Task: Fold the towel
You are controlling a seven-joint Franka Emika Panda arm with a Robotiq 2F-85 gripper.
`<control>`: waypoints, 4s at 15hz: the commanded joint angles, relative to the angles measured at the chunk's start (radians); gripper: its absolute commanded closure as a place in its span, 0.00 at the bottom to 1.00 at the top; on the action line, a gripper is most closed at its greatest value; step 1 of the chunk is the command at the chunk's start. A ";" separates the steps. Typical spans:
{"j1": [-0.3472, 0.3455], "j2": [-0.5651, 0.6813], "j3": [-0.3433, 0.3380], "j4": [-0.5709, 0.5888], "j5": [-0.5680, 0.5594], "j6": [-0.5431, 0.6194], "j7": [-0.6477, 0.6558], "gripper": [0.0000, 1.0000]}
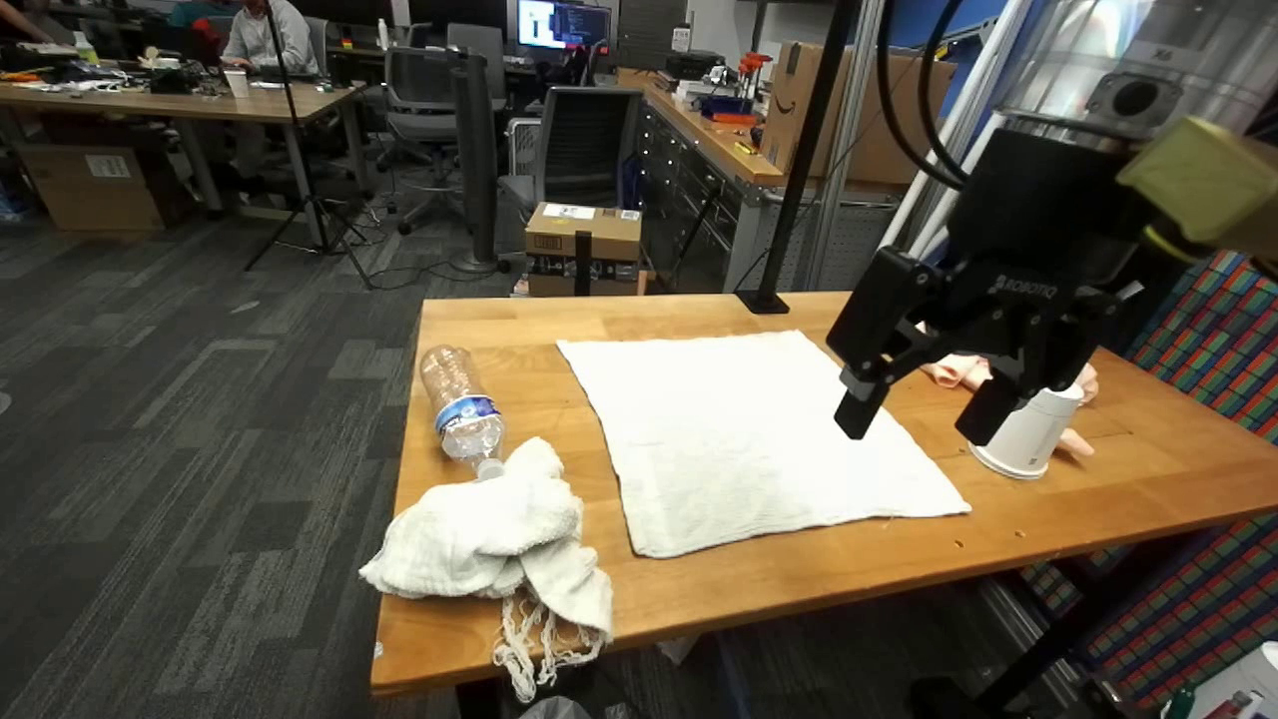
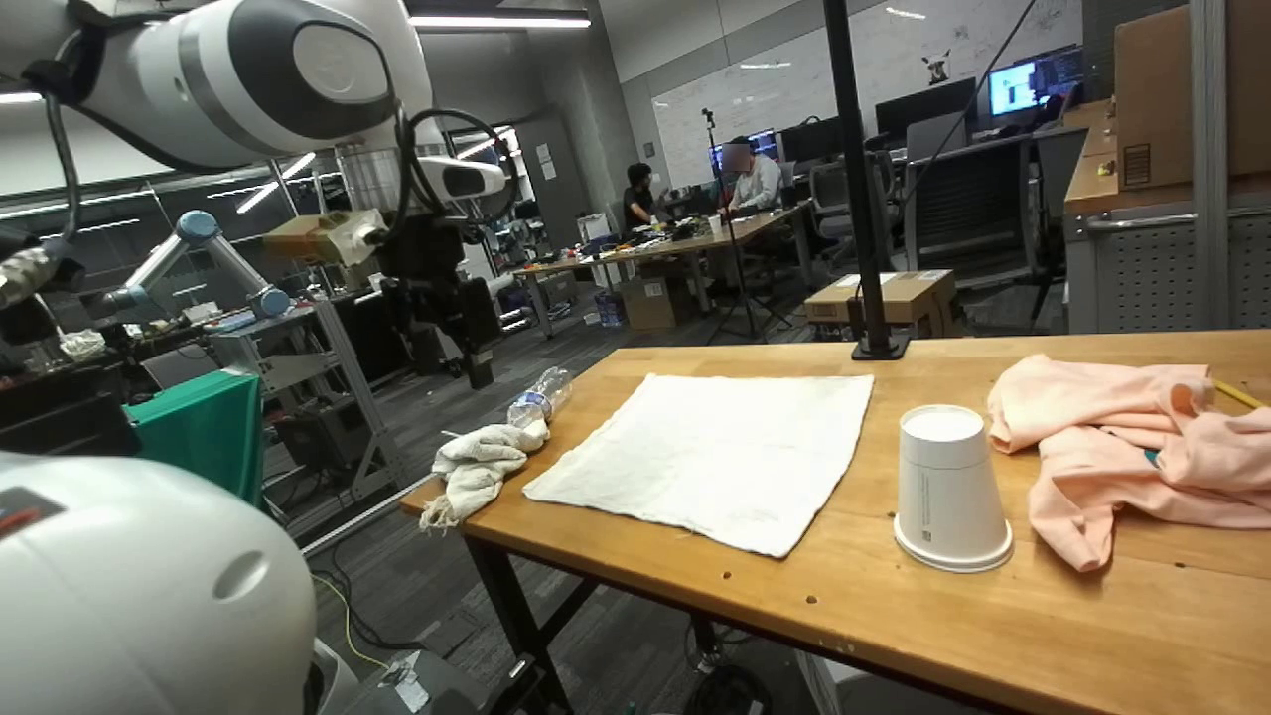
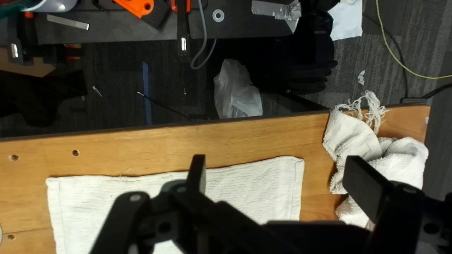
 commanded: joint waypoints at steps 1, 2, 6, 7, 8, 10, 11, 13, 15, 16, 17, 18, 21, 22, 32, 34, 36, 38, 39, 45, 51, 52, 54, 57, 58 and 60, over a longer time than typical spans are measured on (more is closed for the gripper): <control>-0.028 0.014 0.012 0.004 -0.050 0.017 0.002 0.00; -0.035 0.018 0.008 0.002 -0.072 0.028 -0.011 0.00; -0.092 0.048 -0.043 -0.016 -0.175 0.150 -0.077 0.00; -0.107 0.059 -0.061 -0.024 -0.191 0.195 -0.095 0.00; -0.125 0.083 -0.087 -0.028 -0.204 0.240 -0.118 0.00; -0.163 0.138 -0.135 -0.032 -0.224 0.330 -0.159 0.00; -0.179 0.169 -0.158 -0.031 -0.232 0.372 -0.176 0.00; -0.208 0.241 -0.210 -0.019 -0.236 0.445 -0.224 0.00; -0.230 0.309 -0.251 -0.001 -0.231 0.497 -0.260 0.00; -0.236 0.338 -0.264 0.006 -0.230 0.517 -0.276 0.00; -0.240 0.363 -0.271 0.009 -0.231 0.544 -0.286 0.00; -0.238 0.379 -0.276 0.010 -0.231 0.563 -0.300 0.00; -0.248 0.427 -0.257 0.008 -0.257 0.631 -0.278 0.00; -0.257 0.440 -0.245 0.000 -0.273 0.674 -0.242 0.00; -0.346 0.645 -0.245 -0.009 -0.544 0.781 0.107 0.00; -0.336 0.668 -0.257 -0.008 -0.569 0.767 0.151 0.00; -0.322 0.687 -0.265 -0.003 -0.566 0.747 0.173 0.00; -0.310 0.703 -0.269 0.005 -0.554 0.721 0.185 0.00; -0.304 0.710 -0.271 0.007 -0.542 0.711 0.185 0.00; -0.283 0.747 -0.279 0.019 -0.488 0.677 0.171 0.00; -0.267 0.761 -0.279 0.044 -0.450 0.663 0.174 0.00; -0.264 0.761 -0.279 0.049 -0.446 0.661 0.176 0.10; -0.258 0.761 -0.278 0.058 -0.438 0.656 0.176 0.32; -0.252 0.755 -0.278 0.071 -0.428 0.643 0.174 0.56; -0.250 0.755 -0.278 0.073 -0.425 0.642 0.176 0.65; -0.247 0.753 -0.278 0.075 -0.426 0.635 0.179 0.80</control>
